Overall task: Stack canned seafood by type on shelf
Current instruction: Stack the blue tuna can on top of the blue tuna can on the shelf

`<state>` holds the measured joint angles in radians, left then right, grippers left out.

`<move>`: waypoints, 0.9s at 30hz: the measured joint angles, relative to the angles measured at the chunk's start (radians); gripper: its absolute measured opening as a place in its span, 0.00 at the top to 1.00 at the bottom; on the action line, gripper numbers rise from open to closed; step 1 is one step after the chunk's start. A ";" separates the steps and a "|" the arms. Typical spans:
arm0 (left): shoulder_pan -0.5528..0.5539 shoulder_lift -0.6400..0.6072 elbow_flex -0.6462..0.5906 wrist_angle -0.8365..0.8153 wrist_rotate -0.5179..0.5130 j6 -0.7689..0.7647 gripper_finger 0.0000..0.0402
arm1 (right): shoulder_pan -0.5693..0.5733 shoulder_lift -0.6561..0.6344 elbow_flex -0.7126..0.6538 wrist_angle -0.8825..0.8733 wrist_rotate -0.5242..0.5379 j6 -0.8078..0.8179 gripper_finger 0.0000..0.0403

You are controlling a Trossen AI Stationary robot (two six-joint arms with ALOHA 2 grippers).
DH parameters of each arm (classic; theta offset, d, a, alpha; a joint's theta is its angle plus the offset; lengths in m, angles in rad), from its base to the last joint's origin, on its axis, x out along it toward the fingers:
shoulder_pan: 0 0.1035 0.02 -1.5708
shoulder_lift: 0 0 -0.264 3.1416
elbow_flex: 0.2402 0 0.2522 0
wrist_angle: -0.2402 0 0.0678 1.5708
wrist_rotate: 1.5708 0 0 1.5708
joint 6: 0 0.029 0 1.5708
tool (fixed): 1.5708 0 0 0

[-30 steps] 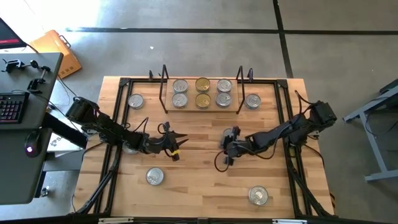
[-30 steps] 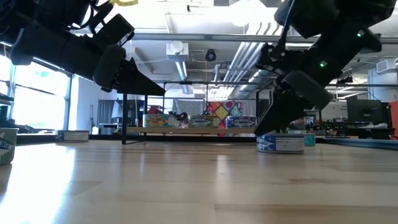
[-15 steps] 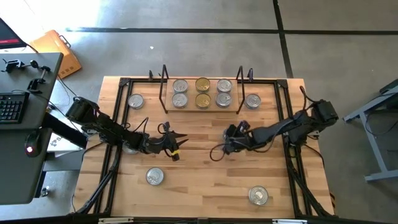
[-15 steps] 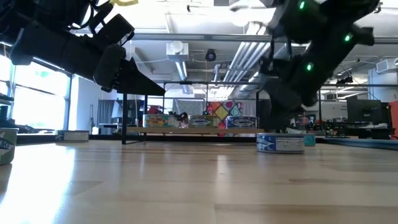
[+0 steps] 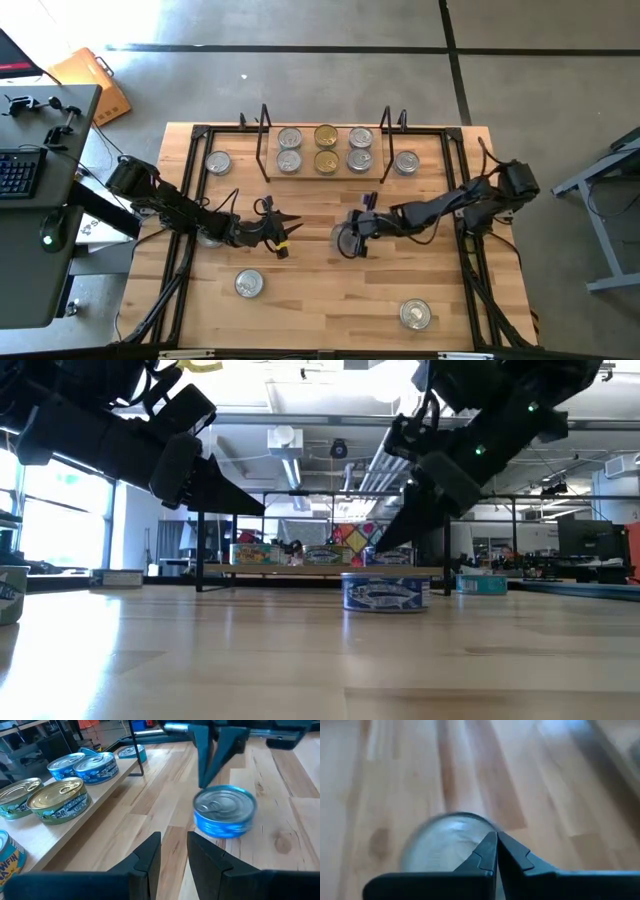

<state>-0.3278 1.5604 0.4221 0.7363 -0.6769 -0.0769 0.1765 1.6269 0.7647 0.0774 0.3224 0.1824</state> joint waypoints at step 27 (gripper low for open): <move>0.008 0.000 0.000 -0.009 0.000 0.000 0.79 | 0.148 0.163 0.003 0.128 0.044 -0.339 0.77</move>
<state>-0.3202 1.5608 0.4221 0.7277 -0.6765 -0.0769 0.3249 1.7901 0.7681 0.2050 0.3665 -0.1563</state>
